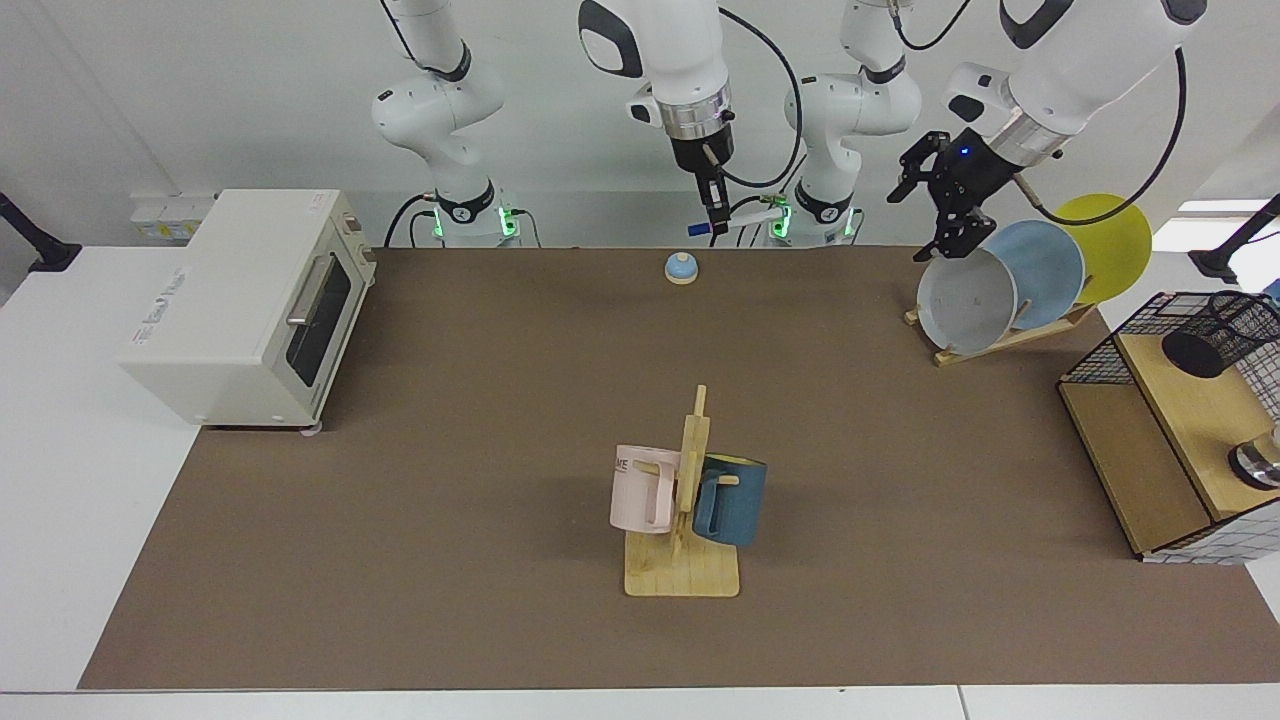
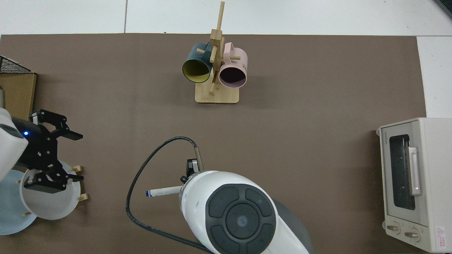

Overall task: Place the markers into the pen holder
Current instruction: 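Hold the marker with the right gripper while the left gripper approaches it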

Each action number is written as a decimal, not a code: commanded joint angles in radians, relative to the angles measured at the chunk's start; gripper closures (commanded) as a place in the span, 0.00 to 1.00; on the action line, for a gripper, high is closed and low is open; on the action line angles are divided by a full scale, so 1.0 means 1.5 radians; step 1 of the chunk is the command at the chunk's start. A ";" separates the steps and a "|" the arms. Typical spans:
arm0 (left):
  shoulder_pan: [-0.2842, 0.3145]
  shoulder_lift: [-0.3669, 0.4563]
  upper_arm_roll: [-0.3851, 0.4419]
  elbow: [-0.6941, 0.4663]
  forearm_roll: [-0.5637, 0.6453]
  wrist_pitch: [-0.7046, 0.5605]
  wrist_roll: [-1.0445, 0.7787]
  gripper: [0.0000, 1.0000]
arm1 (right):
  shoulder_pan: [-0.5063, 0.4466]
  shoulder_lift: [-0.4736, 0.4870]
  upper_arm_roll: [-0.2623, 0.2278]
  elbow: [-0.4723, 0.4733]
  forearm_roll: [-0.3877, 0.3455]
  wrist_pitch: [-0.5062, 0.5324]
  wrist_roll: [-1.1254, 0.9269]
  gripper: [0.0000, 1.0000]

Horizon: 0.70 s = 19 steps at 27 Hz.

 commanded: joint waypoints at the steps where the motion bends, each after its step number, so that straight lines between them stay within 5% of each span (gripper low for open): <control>1: -0.019 -0.053 -0.027 -0.078 -0.036 0.064 -0.048 0.01 | 0.002 0.053 -0.003 0.059 -0.001 0.005 0.035 1.00; 9: -0.034 -0.088 -0.103 -0.136 -0.040 0.161 -0.110 0.12 | 0.002 0.063 -0.004 0.060 -0.002 0.020 0.041 1.00; 19: -0.050 -0.082 -0.125 -0.178 -0.040 0.201 -0.111 0.17 | 0.002 0.062 -0.003 0.060 -0.004 0.020 0.041 1.00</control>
